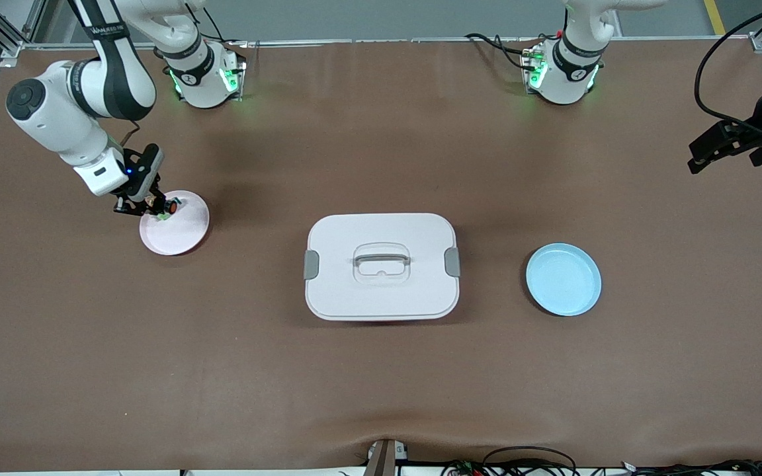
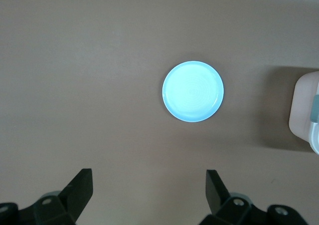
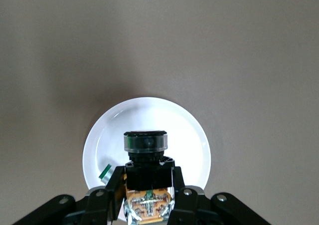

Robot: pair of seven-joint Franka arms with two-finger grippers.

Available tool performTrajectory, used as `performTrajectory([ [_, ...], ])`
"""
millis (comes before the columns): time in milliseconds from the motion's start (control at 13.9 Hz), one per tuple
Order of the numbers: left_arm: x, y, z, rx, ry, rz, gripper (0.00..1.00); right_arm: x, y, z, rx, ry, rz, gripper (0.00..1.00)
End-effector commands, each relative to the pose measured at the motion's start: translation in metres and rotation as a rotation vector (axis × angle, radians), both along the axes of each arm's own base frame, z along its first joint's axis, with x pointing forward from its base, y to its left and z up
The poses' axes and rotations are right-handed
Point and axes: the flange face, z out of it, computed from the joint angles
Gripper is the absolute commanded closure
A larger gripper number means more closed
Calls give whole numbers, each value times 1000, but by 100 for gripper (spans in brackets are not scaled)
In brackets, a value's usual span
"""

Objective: Transfer orange switch to right arm and place
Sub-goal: 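Lower the switch onto the pink plate with the right gripper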

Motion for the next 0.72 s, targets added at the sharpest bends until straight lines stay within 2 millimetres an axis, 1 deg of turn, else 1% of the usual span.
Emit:
performTrajectory([
  [0,-8,-2,4,-16,-3,-23,0,-9,-11,-28,67,-3,22,100],
  [72,-7,-3,3,-16,-1,-27,0,-12,-16,-40,105,-5,23,100],
  [217,-5,-5,1,-13,0,-34,0,-19,-30,-70,164,-7,45,100],
  [361,-4,-7,1,-13,-1,-37,0,-22,-38,-92,177,-31,79,100],
  [505,-3,-8,0,-12,0,-40,0,-21,-37,-103,157,-27,93,100],
  [650,-4,-13,1,-11,-1,-49,0,-21,-36,-107,139,-30,96,100],
])
